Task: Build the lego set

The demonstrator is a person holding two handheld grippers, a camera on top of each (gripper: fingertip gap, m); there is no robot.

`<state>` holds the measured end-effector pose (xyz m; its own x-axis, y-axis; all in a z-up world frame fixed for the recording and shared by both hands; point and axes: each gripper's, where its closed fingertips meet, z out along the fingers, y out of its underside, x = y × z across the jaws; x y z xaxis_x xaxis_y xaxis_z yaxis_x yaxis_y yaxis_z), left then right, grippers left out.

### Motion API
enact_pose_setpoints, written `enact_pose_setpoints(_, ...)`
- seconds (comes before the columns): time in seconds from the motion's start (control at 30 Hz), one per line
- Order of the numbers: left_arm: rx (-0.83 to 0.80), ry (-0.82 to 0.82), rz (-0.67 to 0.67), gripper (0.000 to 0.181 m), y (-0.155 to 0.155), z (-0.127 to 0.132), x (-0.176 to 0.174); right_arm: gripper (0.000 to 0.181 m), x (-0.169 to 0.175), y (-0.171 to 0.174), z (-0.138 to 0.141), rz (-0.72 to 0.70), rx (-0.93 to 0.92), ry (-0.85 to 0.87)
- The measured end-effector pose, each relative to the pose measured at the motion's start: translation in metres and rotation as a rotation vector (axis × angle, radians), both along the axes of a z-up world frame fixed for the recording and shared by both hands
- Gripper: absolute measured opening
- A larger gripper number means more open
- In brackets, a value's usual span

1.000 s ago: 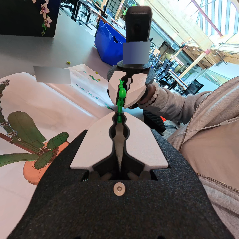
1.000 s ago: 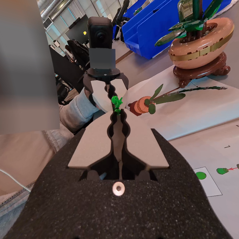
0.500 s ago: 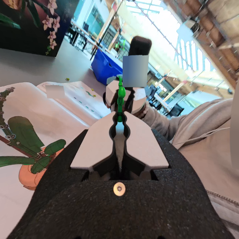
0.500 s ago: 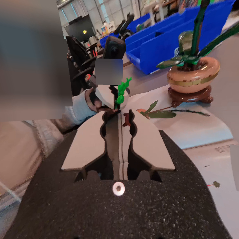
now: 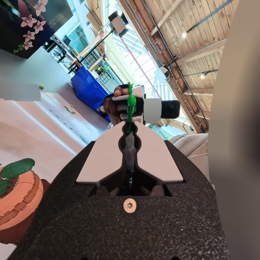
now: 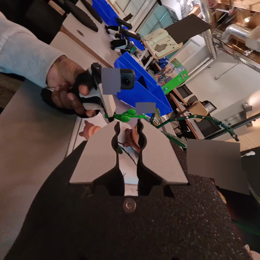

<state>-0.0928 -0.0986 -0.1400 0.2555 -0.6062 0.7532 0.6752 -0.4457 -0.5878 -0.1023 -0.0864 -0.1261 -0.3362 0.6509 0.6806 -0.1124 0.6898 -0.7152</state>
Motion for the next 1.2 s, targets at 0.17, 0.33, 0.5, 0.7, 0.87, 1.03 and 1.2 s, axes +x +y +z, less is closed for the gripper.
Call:
enact_pose_setpoints(0.17,0.008,0.005,-0.029,0.005,-0.003,0.002,0.005,0.028,0.000,-0.005,-0.007,0.047,0.055,-0.074)
enact_pose_setpoints(0.33,0.005,0.010,-0.034,0.005,-0.002,0.002,0.008,0.014,-0.002,-0.007,-0.006,0.052,0.076,-0.074)
enact_pose_setpoints(0.5,0.002,0.008,-0.027,0.005,-0.001,0.000,0.008,0.013,-0.003,-0.005,-0.007,0.033,0.085,-0.071)
enact_pose_setpoints(0.7,0.002,0.010,-0.004,0.005,0.000,0.000,0.006,0.013,-0.006,-0.004,-0.007,-0.001,0.068,-0.061)
enact_pose_setpoints(0.87,0.008,0.019,0.015,0.005,0.001,0.001,0.004,0.012,-0.007,-0.003,-0.006,-0.020,0.039,-0.041)
enact_pose_setpoints(1.03,0.034,0.050,0.016,0.006,0.000,0.002,0.005,0.021,-0.004,0.008,0.003,-0.076,-0.008,-0.018)
enact_pose_setpoints(1.2,0.077,0.084,0.033,0.005,-0.001,0.003,0.003,0.028,0.024,0.018,0.016,-0.008,-0.613,-0.065)
